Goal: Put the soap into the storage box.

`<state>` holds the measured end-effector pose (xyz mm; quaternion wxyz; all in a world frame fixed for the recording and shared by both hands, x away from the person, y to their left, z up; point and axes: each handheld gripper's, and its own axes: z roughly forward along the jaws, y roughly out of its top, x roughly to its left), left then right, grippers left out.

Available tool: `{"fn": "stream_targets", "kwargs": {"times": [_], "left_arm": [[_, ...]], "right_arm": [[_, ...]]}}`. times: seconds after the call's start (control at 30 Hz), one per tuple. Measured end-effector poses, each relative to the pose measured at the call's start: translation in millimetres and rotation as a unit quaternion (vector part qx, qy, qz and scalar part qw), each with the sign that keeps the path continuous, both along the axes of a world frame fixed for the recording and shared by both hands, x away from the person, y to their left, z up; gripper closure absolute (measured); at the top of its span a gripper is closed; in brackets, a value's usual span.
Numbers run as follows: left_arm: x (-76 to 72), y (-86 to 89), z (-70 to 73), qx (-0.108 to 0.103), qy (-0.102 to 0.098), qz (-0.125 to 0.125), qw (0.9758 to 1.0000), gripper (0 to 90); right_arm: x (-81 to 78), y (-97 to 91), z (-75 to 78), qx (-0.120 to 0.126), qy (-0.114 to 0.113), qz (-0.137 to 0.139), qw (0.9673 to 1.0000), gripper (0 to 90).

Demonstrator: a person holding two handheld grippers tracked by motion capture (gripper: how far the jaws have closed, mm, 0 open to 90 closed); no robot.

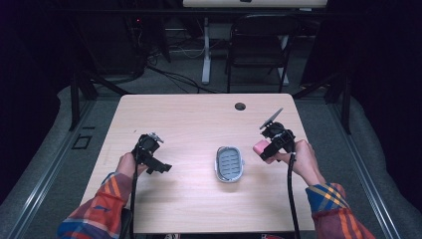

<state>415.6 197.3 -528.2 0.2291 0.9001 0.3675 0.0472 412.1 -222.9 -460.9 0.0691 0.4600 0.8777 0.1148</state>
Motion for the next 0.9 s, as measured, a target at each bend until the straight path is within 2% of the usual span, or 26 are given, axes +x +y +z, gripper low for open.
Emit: {"fn": "stream_targets", "kwargs": {"times": [0.4,0.73,0.9], "left_arm": [[0.3,-0.3,-0.3,0.001,0.001,-0.001,1.0,0.0],[2.4,-3.2,-0.5,-0.003,0.002,-0.003,1.0,0.0],[2.8,-3.5,-0.4,-0.002,0.001,-0.004,1.0,0.0]], "right_arm": [[2.0,9.9,9.5,-0.008,0.0,0.013,0.9999,37.1],[2.7,18.2,11.0,0.0,0.0,0.018,0.9998,37.1],[2.2,20.0,13.8,-0.004,0.003,0.024,0.9997,37.1]]}}
